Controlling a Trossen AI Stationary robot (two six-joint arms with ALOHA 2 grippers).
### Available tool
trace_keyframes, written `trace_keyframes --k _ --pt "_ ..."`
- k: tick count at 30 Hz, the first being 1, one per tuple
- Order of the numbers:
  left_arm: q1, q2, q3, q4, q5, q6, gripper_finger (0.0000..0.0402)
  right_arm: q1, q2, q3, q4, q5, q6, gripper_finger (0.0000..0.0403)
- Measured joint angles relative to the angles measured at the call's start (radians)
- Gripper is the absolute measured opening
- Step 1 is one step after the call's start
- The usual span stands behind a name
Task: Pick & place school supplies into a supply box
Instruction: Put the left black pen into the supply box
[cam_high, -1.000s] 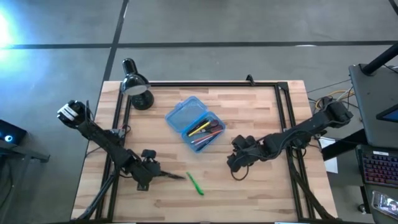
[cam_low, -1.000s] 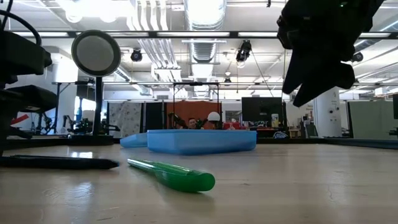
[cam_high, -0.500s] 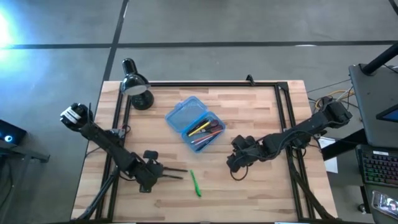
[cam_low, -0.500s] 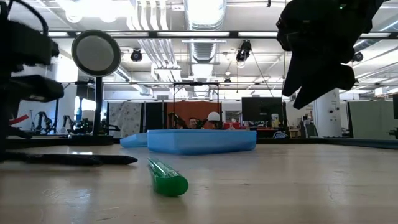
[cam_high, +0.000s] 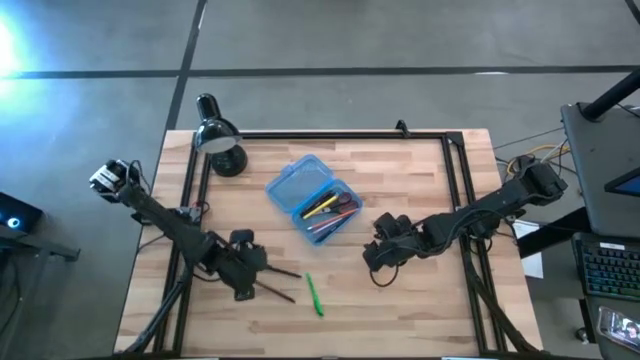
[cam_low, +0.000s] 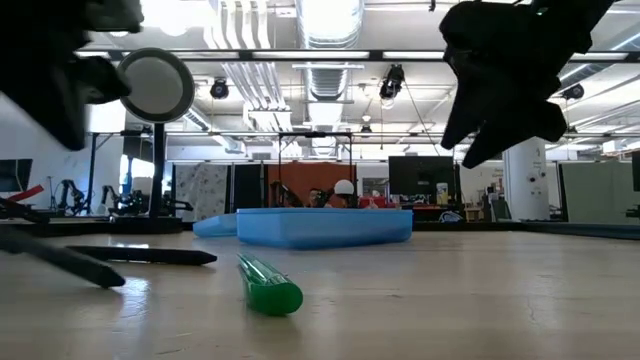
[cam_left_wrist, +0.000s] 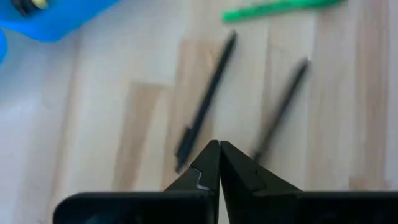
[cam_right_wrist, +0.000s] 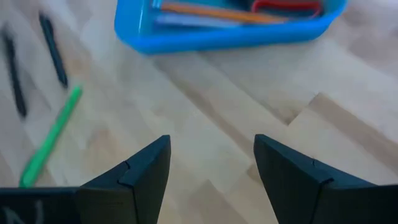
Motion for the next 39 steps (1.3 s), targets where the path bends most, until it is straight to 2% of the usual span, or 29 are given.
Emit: trace_keyframes --k 2,6,9,13,16,21,24,32,39 --pt "0.025 -0.002 0.004 0.001 0.007 0.047 0.0004 -0.001 -0.009 0.000 -0.008 0.014 0.020 0.0221" --pt "0.024 0.008 -0.002 0.056 0.125 0.222 0.0002 0.002 -0.010 0.000 -0.025 0.005 0.008 0.0221" --pt "0.010 0.027 -0.002 0.080 0.140 0.278 0.0001 0.006 -0.010 0.000 -0.049 -0.019 0.007 0.0221" --pt "0.002 0.070 -0.002 0.113 0.170 0.255 0.0011 0.013 -0.010 0.000 -0.080 -0.023 0.019 0.0221" --pt "-0.010 0.107 -0.003 0.159 0.230 0.218 0.0046 0.014 -0.009 0.000 -0.086 -0.024 0.016 0.0221" --pt "-0.056 0.156 0.012 0.249 0.236 0.200 0.0116 0.014 -0.009 0.000 -0.099 -0.027 0.003 0.0221" --pt "-0.086 0.209 0.044 0.252 0.230 0.201 0.0140 0.014 -0.009 0.000 -0.115 -0.036 -0.002 0.0221" --pt "-0.120 0.399 0.132 0.183 0.160 0.135 0.0147 0.014 -0.009 0.000 -0.135 -0.045 -0.031 0.0221" --pt "-0.117 0.447 0.154 0.177 0.151 0.104 0.0147 0.014 -0.008 0.000 -0.135 -0.046 -0.047 0.0221"
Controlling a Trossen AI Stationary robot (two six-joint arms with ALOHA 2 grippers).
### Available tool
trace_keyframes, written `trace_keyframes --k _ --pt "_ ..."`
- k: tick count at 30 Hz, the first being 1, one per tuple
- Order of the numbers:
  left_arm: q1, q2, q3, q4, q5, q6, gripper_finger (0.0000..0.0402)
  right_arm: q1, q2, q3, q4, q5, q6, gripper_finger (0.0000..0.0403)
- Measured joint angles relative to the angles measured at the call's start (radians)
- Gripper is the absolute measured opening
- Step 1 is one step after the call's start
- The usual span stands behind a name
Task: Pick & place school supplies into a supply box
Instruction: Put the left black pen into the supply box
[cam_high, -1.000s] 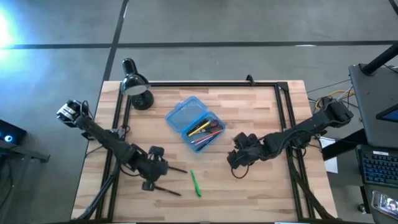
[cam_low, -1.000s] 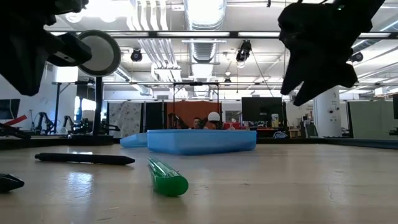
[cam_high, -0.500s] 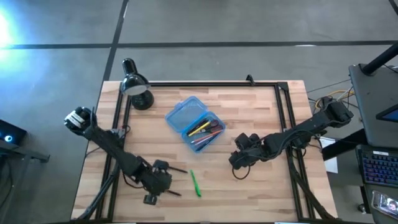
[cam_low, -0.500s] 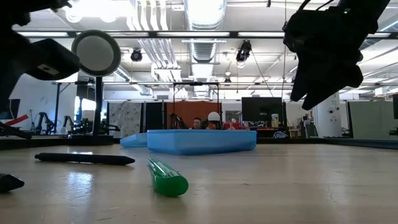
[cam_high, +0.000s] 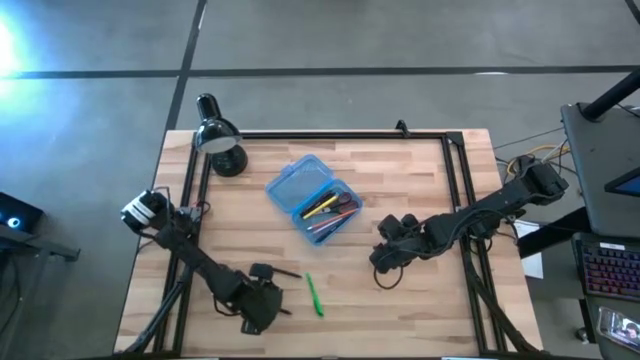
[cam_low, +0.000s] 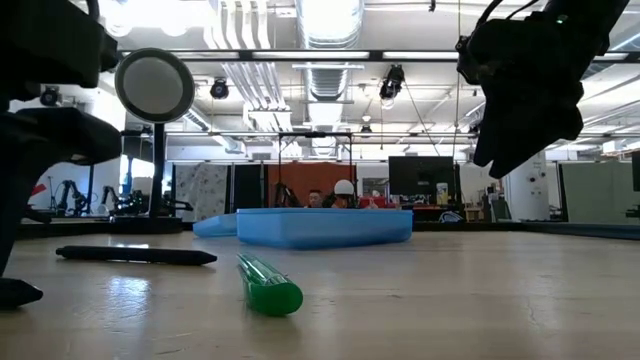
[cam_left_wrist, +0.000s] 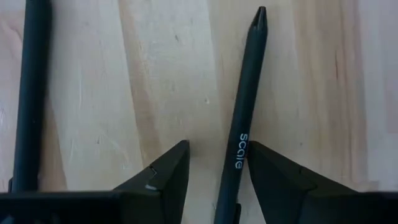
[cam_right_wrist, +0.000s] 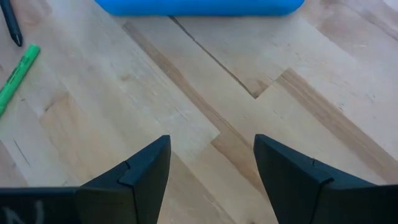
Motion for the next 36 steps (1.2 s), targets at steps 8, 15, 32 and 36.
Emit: trace_keyframes --k 8,15,32,36 --pt "0.001 0.004 -0.005 0.002 0.002 0.011 0.0096 -0.001 0.000 0.000 -0.019 -0.004 -0.002 0.0221" --pt "0.014 0.005 -0.006 -0.009 -0.015 0.054 0.0012 -0.001 0.000 0.000 -0.023 -0.004 0.001 0.0221" --pt "0.132 -0.173 -0.011 -0.066 0.005 -0.177 0.0008 0.019 -0.069 0.002 -0.041 0.150 0.105 0.0221" --pt "0.236 -0.276 -0.007 -0.061 -0.023 -0.230 0.0008 0.019 -0.119 0.002 -0.053 0.198 0.106 0.0221"
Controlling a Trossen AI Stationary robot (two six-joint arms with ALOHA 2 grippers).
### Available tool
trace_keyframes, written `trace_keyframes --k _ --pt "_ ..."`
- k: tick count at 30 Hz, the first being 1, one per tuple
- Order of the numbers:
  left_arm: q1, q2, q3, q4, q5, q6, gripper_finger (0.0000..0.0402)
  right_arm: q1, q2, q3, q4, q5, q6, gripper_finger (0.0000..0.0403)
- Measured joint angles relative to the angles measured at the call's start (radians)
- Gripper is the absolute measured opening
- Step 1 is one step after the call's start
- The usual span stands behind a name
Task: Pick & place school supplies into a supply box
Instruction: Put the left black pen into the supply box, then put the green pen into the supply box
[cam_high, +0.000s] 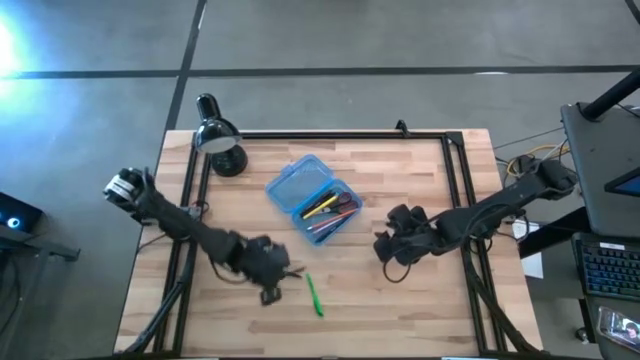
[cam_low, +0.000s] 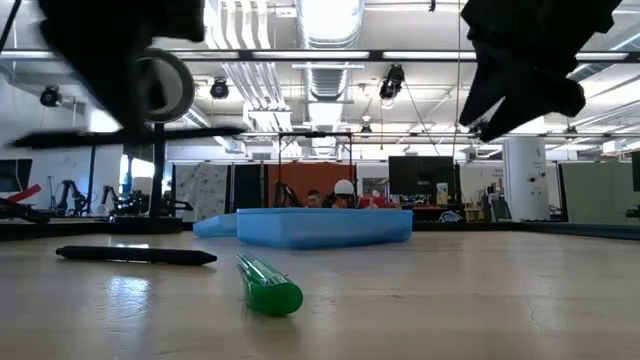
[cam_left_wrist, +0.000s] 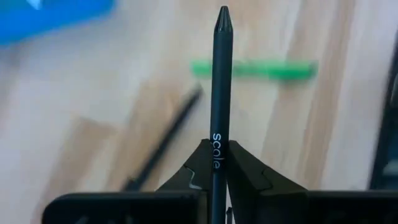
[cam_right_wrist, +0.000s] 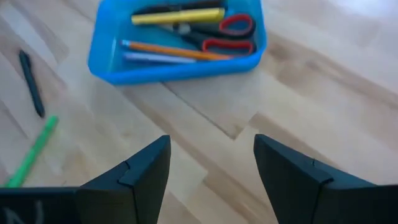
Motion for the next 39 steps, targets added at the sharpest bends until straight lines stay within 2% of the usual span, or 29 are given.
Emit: trace_keyframes --k 7,12,17,22,28,34,39 --pt "0.290 -0.041 0.056 0.014 0.027 0.081 0.0008 0.001 -0.057 0.000 -0.027 0.088 0.012 0.0221" --pt "0.490 0.041 0.147 0.017 0.081 0.177 0.0008 0.009 -0.062 0.000 -0.041 0.099 0.013 0.0221" --pt "0.615 0.174 0.246 0.037 0.173 0.244 0.0008 0.024 -0.051 -0.001 -0.046 0.112 0.036 0.0221" --pt "0.649 0.319 0.343 0.030 0.218 0.274 0.0013 0.043 -0.052 -0.002 -0.052 0.144 0.073 0.0221" --pt "0.650 0.413 0.428 -0.057 0.189 0.285 0.0068 0.061 -0.052 -0.002 -0.055 0.148 0.079 0.0221" --pt "0.650 0.389 0.441 -0.133 0.182 0.297 0.0104 0.072 -0.052 -0.003 -0.065 0.144 0.074 0.0221" --pt "0.594 0.281 0.435 -0.154 0.179 0.504 0.0109 0.072 -0.052 -0.006 -0.065 0.095 0.026 0.0221"
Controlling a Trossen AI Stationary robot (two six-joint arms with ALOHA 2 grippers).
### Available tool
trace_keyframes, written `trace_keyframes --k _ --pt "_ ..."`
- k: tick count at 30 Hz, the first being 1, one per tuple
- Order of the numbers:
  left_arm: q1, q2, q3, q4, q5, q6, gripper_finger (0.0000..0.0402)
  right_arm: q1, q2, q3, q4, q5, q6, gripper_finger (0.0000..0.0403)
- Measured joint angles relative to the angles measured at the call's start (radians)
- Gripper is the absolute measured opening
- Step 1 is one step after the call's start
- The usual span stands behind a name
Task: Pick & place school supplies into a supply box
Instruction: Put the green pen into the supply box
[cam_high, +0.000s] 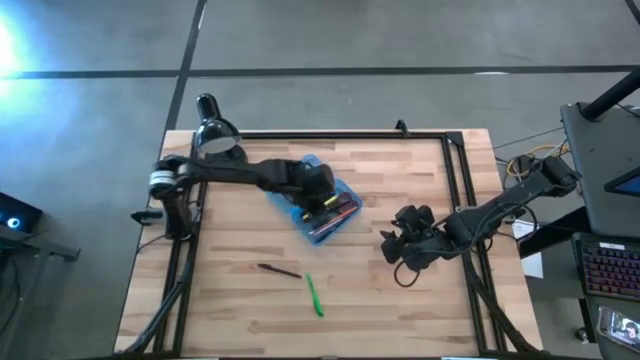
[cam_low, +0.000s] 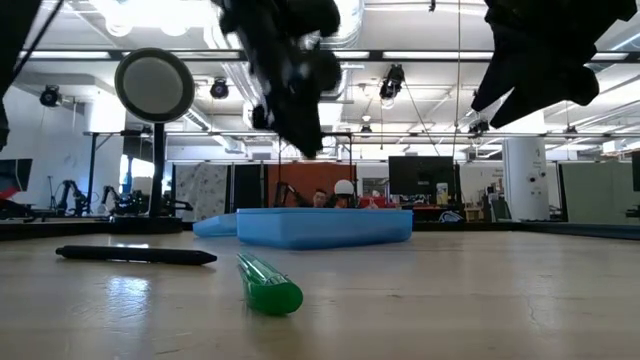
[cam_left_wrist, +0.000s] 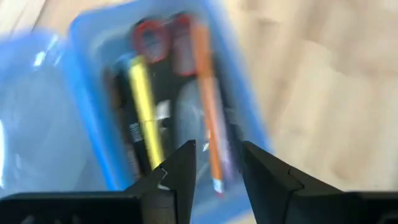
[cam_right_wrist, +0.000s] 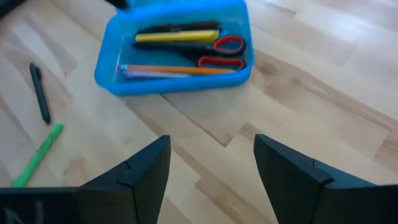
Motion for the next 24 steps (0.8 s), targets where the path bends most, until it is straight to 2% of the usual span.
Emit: trace_keyframes --k 3,6,10,13,19,24 --pt "-0.059 -0.084 -0.034 -0.003 0.003 0.089 0.0109 0.000 0.000 0.000 0.005 -0.027 -0.032 0.0221" --pt "-0.119 -0.160 -0.099 -0.007 0.000 0.088 0.0110 -0.001 0.000 0.000 0.040 -0.054 -0.045 0.0221" --pt "-0.205 -0.271 -0.229 -0.005 -0.038 -0.012 0.0110 -0.025 0.021 -0.001 0.191 -0.179 -0.066 0.0221" --pt "-0.268 -0.369 -0.341 0.018 -0.105 -0.116 0.0110 -0.045 0.090 0.022 0.296 -0.275 -0.082 0.0221" --pt "-0.370 -0.586 -0.558 0.109 -0.254 -0.278 0.0110 -0.056 0.316 0.218 0.168 -0.316 0.049 0.0221" --pt "-0.423 -0.743 -0.689 0.183 -0.269 -0.318 0.0110 -0.062 0.509 0.466 0.071 -0.360 0.129 0.0221"
